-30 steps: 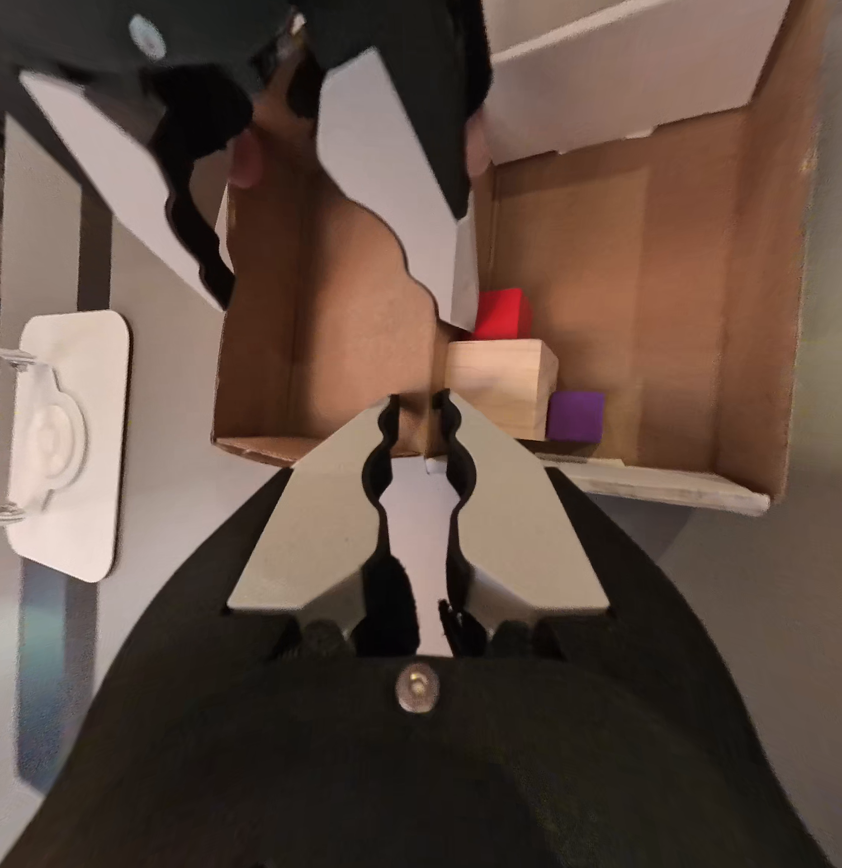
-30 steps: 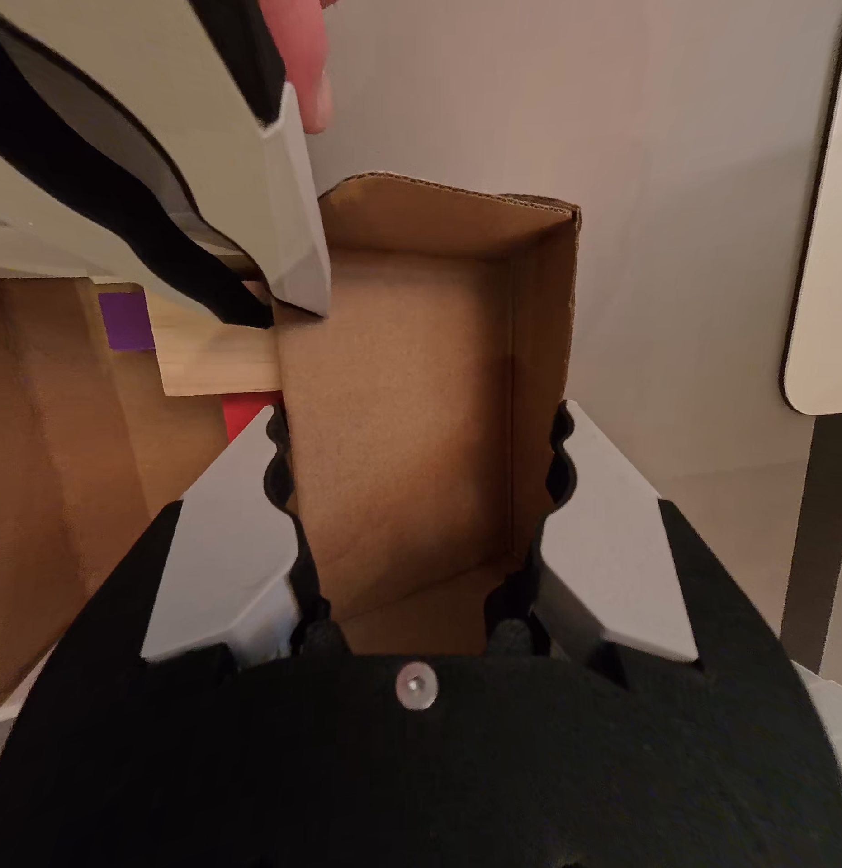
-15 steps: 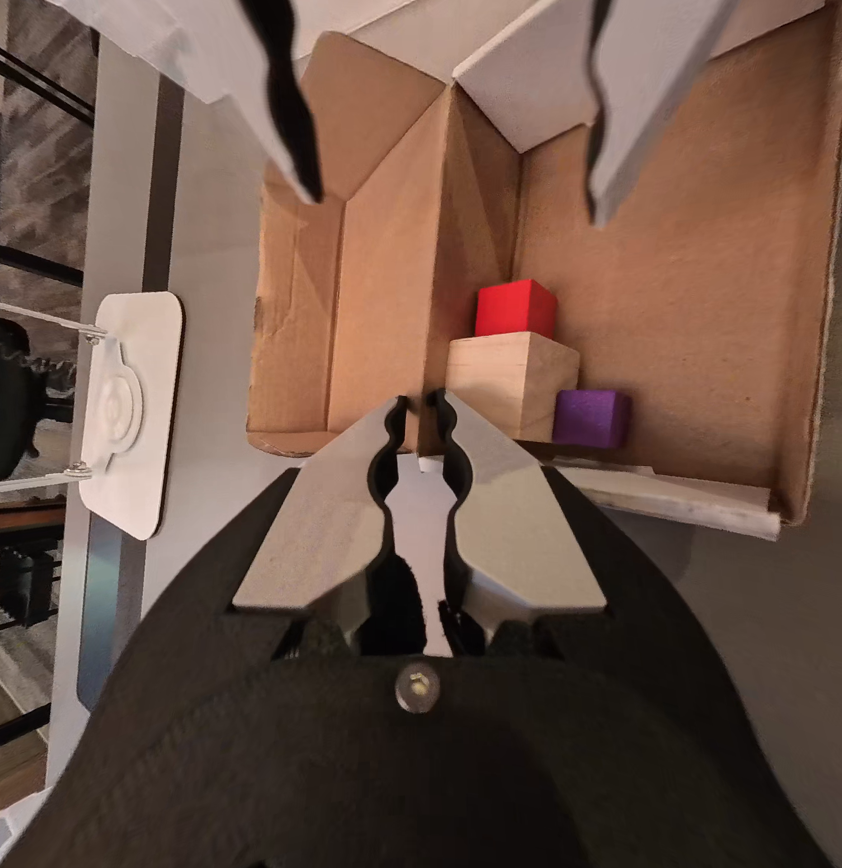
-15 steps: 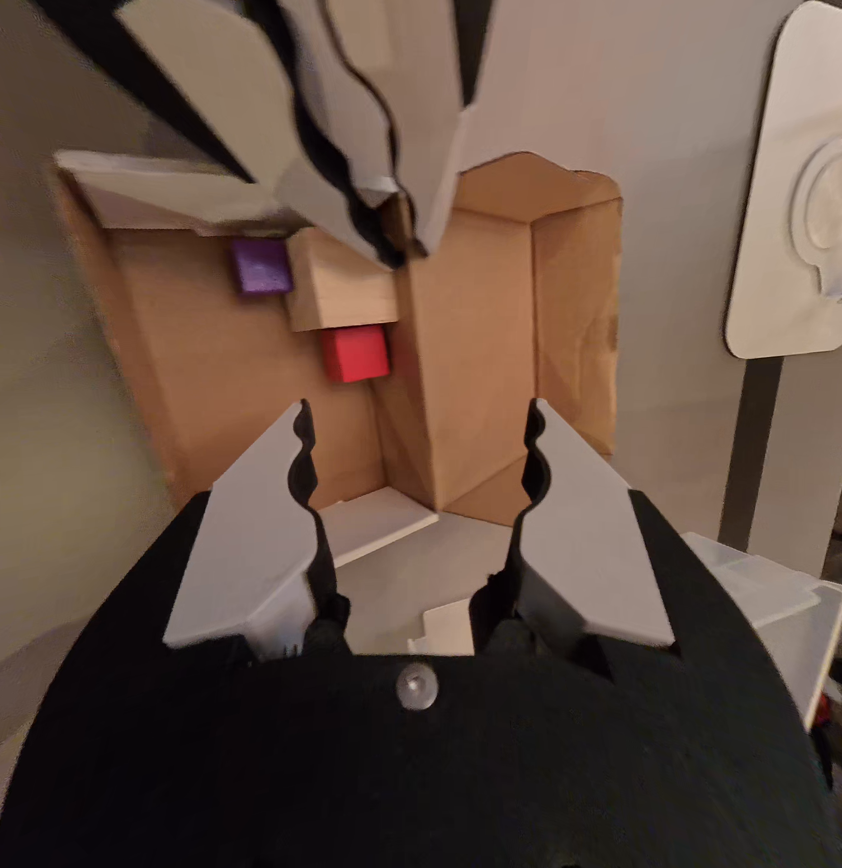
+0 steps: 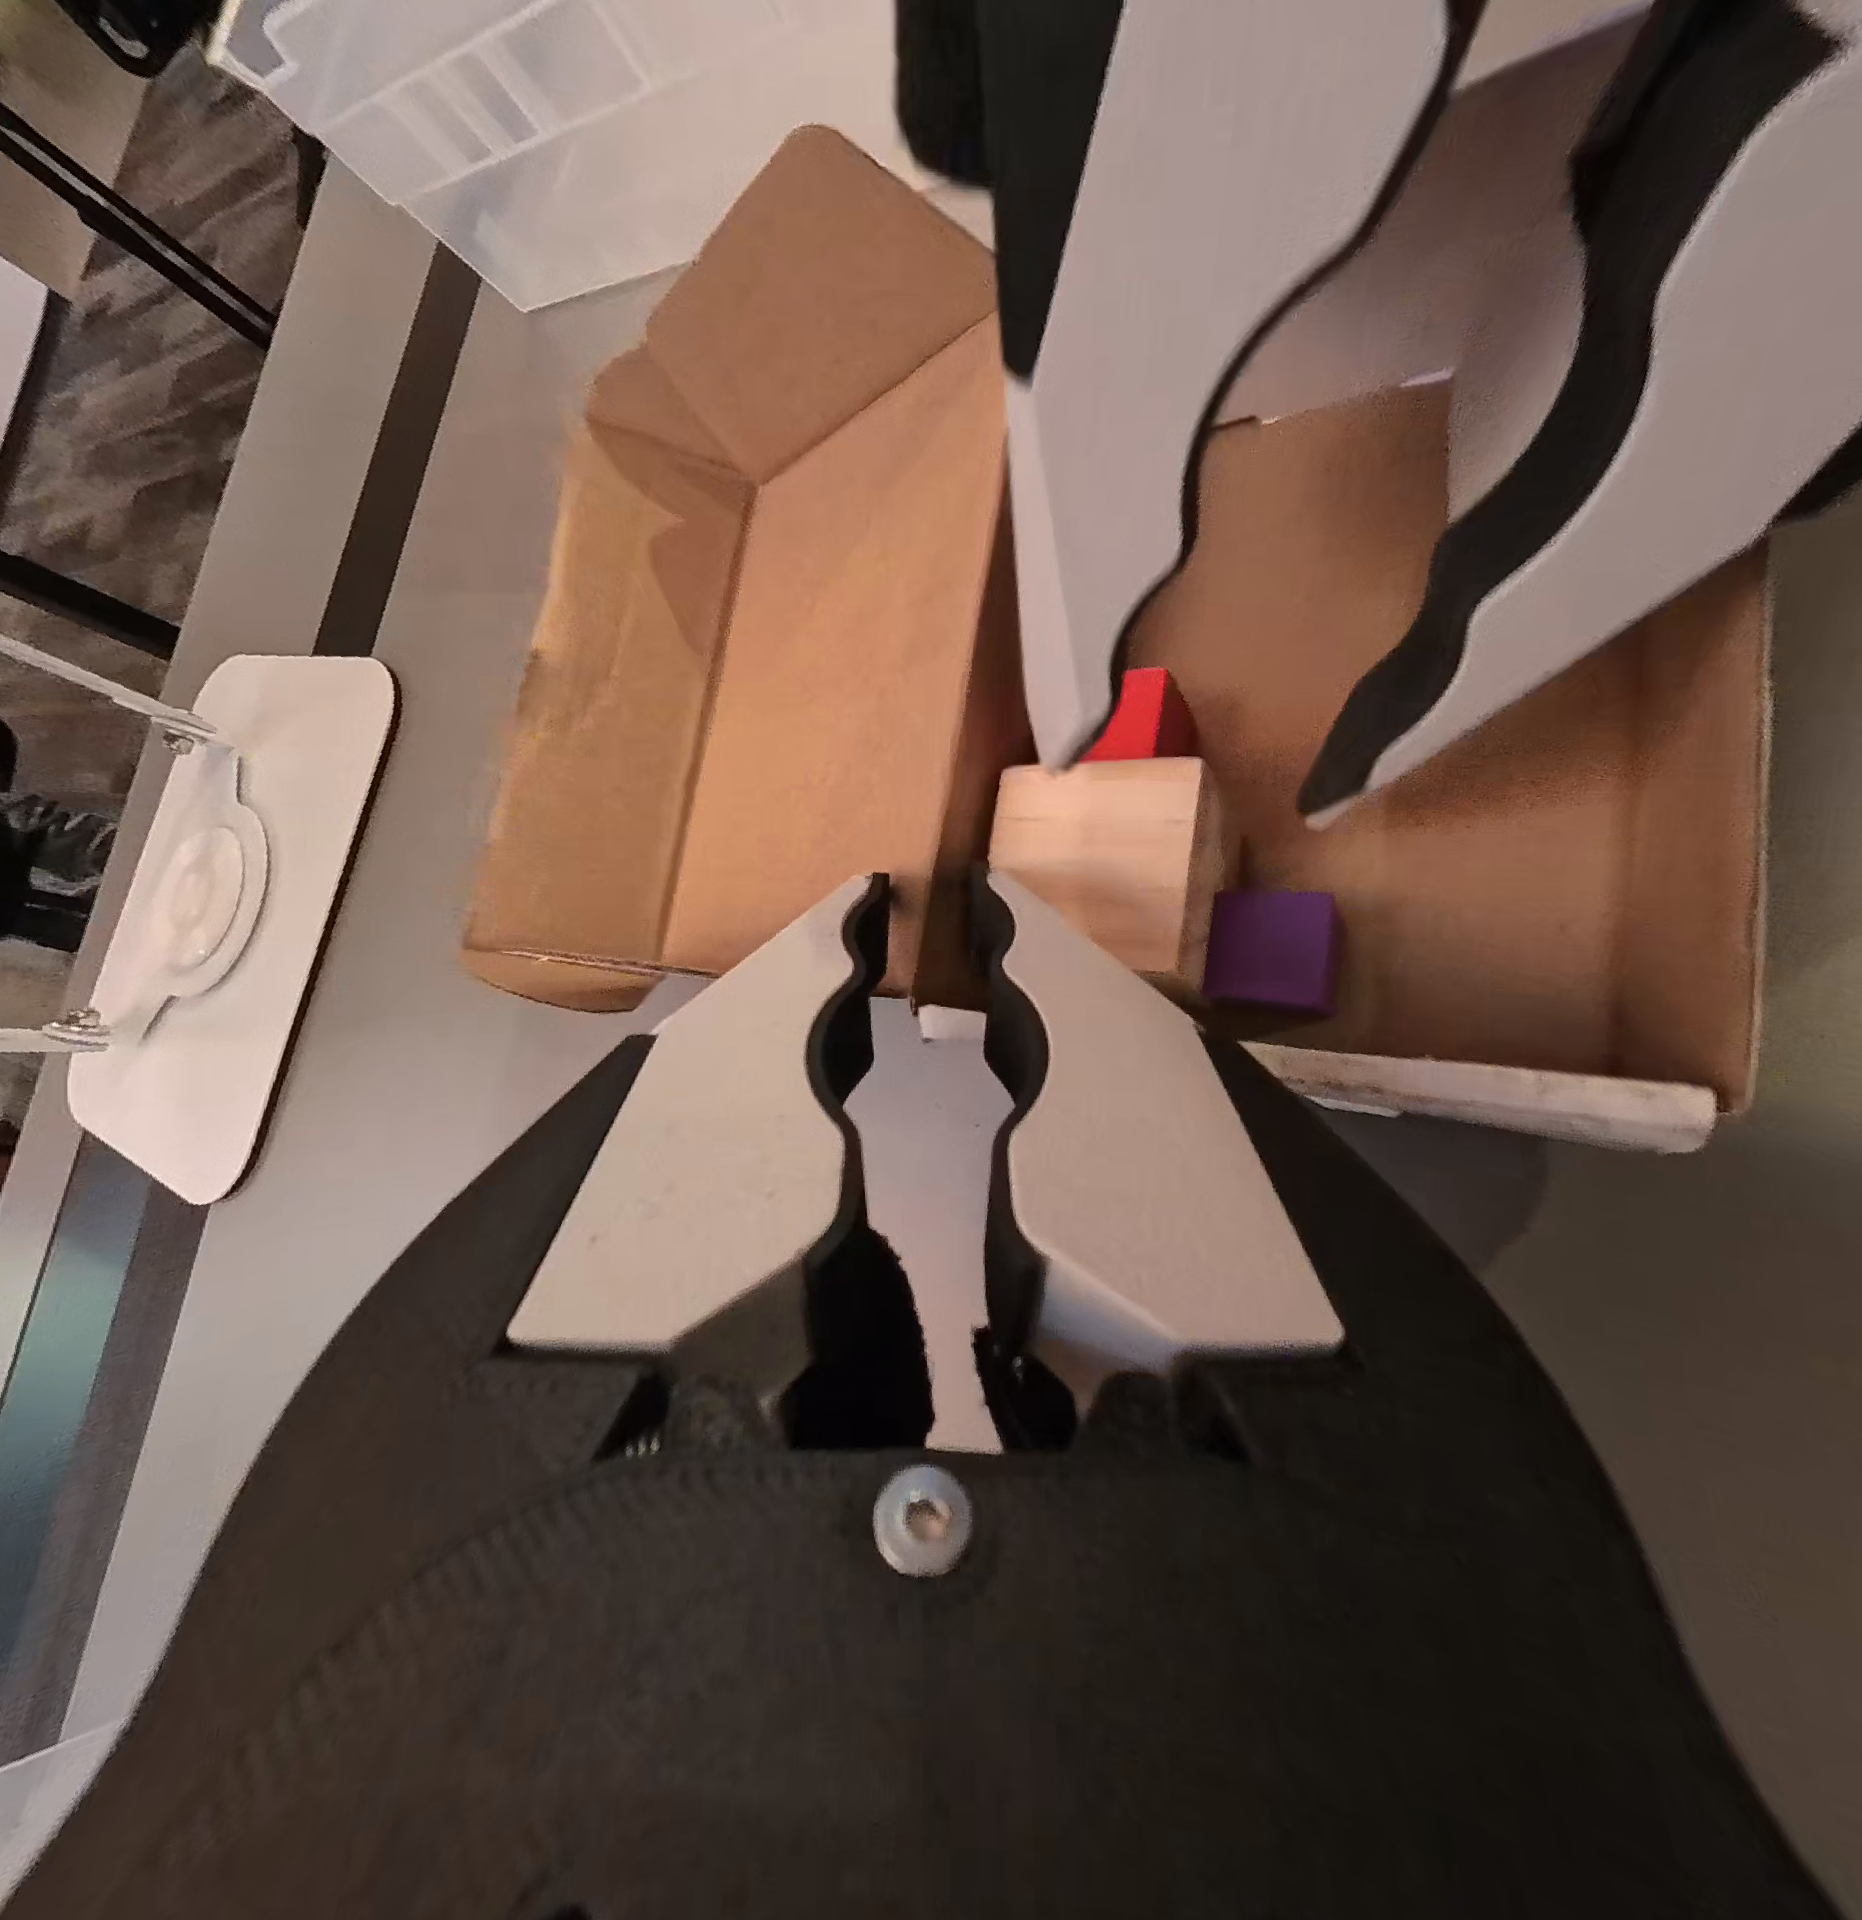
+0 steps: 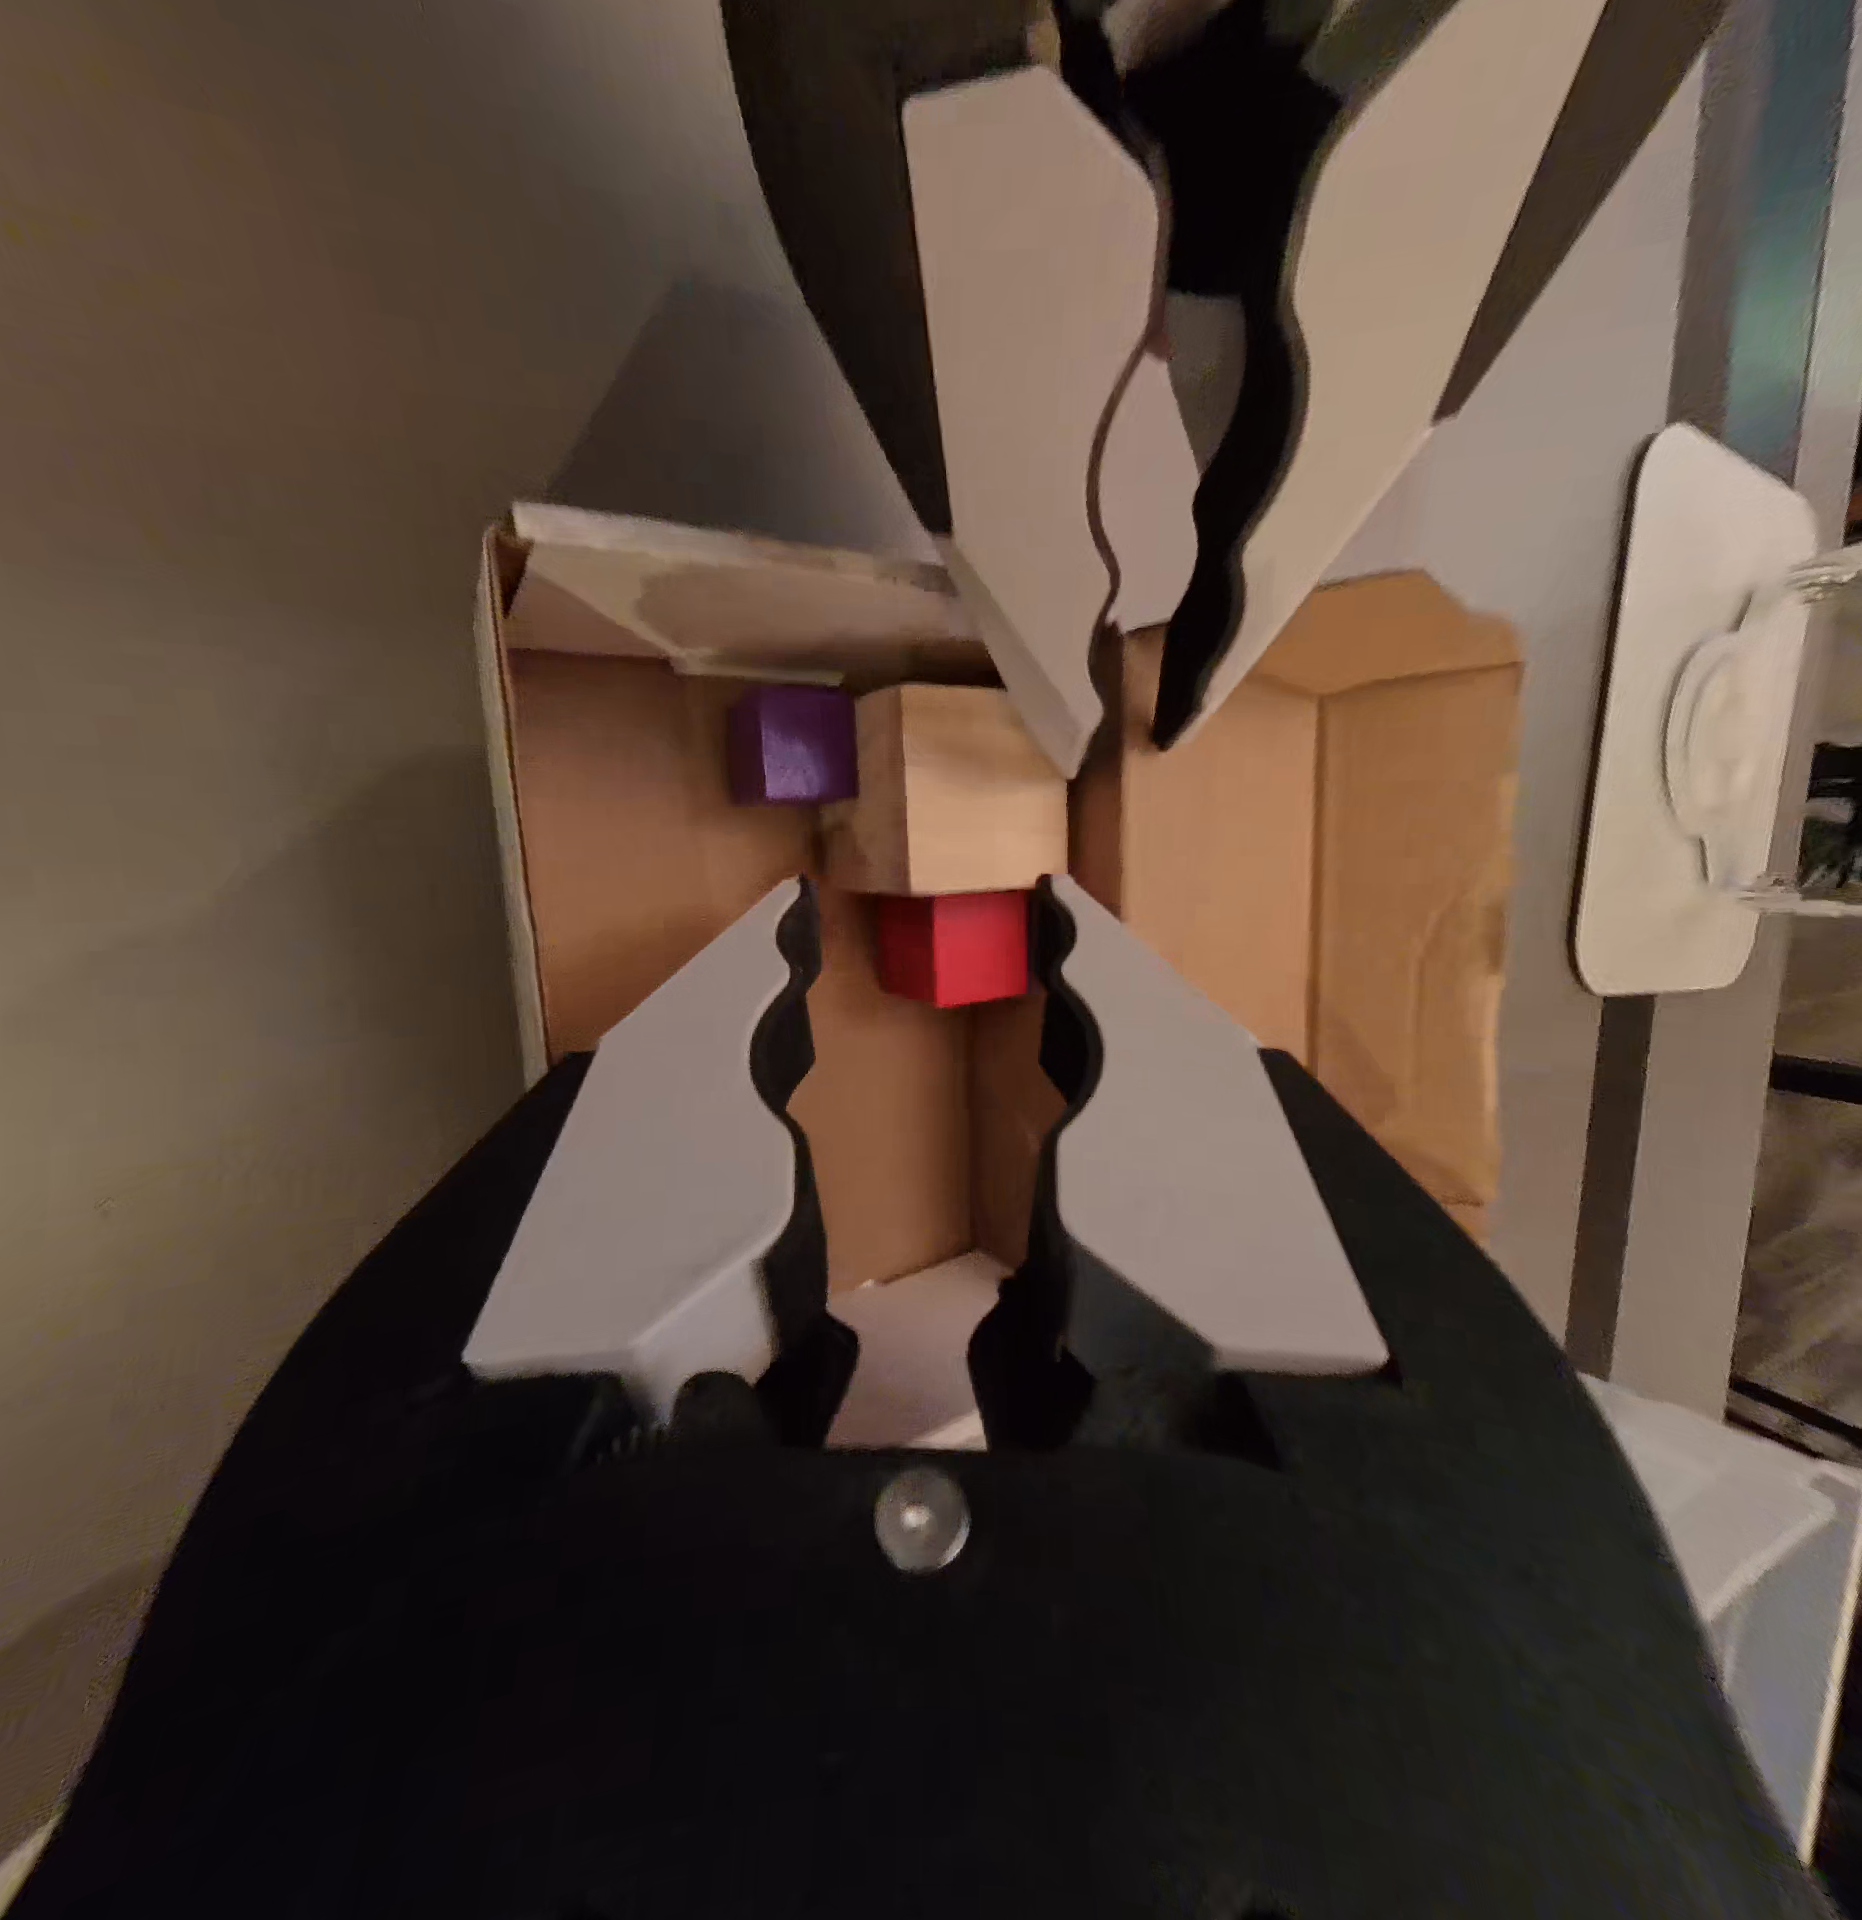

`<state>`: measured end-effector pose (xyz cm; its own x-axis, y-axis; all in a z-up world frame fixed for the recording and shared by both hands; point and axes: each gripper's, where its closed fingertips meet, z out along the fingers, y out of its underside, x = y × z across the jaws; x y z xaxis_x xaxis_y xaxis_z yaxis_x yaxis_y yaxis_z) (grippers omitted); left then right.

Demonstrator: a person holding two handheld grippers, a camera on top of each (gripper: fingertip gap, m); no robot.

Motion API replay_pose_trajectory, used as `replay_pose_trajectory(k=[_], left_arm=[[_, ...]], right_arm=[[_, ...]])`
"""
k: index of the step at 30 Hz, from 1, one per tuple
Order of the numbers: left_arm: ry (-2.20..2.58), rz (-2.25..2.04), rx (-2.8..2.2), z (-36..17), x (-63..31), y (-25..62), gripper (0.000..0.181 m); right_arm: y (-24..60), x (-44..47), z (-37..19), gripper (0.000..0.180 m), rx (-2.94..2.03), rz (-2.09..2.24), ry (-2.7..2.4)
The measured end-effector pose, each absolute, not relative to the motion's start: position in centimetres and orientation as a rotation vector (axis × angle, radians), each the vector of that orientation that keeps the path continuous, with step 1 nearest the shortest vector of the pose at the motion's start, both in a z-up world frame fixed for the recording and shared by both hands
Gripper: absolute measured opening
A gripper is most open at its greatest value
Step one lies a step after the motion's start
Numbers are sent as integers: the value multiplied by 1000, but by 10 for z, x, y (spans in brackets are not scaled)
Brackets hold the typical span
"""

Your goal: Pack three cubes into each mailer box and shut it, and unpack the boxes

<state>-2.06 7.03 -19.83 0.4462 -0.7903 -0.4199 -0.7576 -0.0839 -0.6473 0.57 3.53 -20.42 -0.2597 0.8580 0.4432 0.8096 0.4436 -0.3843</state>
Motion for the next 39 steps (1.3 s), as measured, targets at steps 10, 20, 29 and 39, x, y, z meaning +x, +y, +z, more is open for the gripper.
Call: replay_pose_trajectory(k=[10,20,29,39], left_arm=[[1325,23,-1795,-197,-21,72,13],[1422,18,-1766,-193,-15,72,26],[1787,82,-1936,-214,-24,78,33],[1713,65,-1951,-214,-24,76,30]], right_arm=[[32,5,-211,29,-1352,81,-2165],[15,25,-210,29,-1341,127,-2171],[13,23,-211,29,-1295,116,-2170],[10,26,-213,35,-1277,113,-2173]])
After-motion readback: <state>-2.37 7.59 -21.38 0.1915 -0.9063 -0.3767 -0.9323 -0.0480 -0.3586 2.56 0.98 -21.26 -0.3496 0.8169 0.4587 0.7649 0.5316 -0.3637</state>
